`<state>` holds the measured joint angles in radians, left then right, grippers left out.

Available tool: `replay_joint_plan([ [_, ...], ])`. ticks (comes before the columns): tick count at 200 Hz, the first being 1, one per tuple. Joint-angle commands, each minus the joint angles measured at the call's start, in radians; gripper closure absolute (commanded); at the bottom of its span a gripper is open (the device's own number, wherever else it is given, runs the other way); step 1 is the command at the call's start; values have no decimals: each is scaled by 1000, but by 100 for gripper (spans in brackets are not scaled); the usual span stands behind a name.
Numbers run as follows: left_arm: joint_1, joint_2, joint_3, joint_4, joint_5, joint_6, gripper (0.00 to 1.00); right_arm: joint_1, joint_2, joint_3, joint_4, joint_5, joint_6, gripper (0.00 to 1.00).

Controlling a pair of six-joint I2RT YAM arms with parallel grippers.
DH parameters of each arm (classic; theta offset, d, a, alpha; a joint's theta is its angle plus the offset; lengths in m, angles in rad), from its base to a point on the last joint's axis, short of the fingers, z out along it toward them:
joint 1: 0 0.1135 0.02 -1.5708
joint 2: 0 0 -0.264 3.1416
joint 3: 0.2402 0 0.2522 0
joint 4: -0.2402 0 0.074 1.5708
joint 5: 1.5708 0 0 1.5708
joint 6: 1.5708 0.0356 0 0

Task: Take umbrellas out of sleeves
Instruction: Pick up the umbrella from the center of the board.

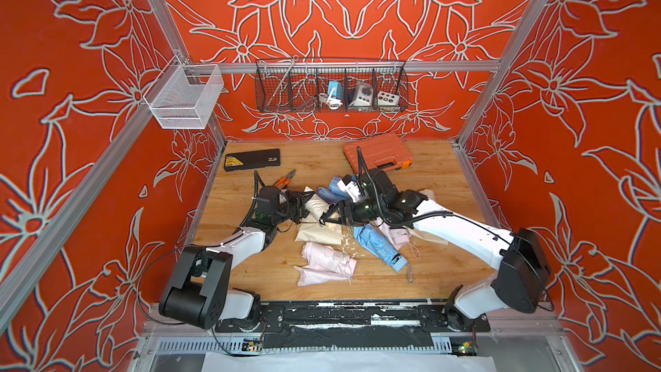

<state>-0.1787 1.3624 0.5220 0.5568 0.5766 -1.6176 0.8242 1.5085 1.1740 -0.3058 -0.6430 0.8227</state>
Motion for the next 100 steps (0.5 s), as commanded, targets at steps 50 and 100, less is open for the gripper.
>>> replay_joint_plan([
  [50, -18, -19, 7, 35, 8, -17, 96, 5, 66, 62, -6, 47, 8, 46],
  [100, -22, -17, 3, 45, 8, -24, 96, 10, 107, 99, -16, 46, 16, 50],
])
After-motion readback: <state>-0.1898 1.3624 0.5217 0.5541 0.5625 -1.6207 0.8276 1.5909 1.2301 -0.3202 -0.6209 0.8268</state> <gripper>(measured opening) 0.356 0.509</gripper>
